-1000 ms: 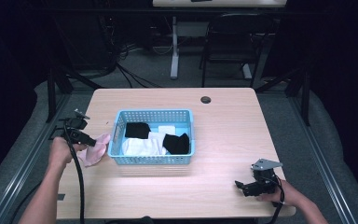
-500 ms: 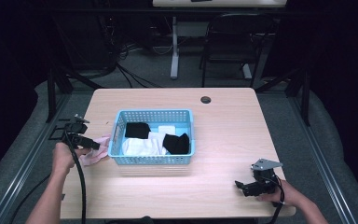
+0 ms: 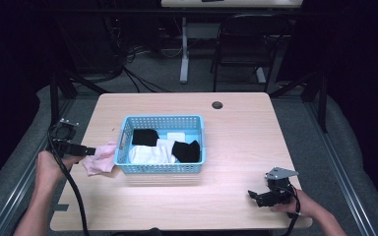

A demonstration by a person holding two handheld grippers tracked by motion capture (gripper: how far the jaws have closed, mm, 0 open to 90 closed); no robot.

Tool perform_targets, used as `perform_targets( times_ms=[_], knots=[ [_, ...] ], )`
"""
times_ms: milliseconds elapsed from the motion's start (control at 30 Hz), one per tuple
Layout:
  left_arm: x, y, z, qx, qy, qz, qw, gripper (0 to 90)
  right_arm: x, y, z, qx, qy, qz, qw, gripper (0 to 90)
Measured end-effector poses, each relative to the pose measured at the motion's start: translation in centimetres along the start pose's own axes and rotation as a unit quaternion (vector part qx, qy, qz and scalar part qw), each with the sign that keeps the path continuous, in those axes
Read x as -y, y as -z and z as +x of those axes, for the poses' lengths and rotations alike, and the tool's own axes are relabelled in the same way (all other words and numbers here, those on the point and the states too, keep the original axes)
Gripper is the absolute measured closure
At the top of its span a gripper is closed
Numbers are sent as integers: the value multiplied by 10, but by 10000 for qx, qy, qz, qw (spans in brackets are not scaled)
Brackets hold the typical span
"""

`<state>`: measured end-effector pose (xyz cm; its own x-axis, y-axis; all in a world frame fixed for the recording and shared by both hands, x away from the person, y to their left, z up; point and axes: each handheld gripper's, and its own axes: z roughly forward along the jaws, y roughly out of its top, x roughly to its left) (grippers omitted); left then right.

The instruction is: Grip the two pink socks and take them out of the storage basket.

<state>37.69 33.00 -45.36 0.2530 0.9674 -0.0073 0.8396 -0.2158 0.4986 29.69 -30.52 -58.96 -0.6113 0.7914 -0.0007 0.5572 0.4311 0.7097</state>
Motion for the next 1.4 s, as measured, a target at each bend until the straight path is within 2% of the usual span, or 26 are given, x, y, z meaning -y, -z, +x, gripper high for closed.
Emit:
perform_targets(
  times_ms=[233, 467, 667, 800, 933, 1000, 1067, 1133, 1367, 1400],
  knots=[
    [21, 13, -13, 35, -191, -182, 9996, 114, 0, 0, 0, 9, 20, 24, 10000, 0],
    [50, 10, -23, 92, -252, -216, 9994, 48, 0, 0, 0, 10, 23, 26, 10000, 0],
    [75, -9, -29, 195, -195, -102, 9996, 14, 0, 0, 0, 14, 21, 26, 10000, 0],
    [86, -24, -34, 280, -185, 49, 9994, 0, 0, 0, 0, 13, 20, 26, 10000, 0],
    [93, -39, -39, 322, -181, 100, 9993, 0, 0, 0, 0, 14, 20, 26, 10000, 0],
    [96, -46, -42, 316, -195, 141, 9992, 0, 0, 0, 0, 13, 20, 27, 10000, 0],
    [99, -51, -43, 312, -205, 79, 9993, 0, 0, 0, 0, 13, 21, 27, 10000, 0],
    [102, -56, -44, 233, -231, 136, 9994, 0, 0, 0, 0, 14, 20, 27, 10000, 0],
    [113, -69, -38, 191, -172, 342, 9991, 0, 0, 0, 0, 14, 21, 26, 10000, 0],
    [115, -71, -38, 126, -188, 312, 9993, 0, 0, 0, 0, 13, 20, 25, 10000, 0]
  ],
)
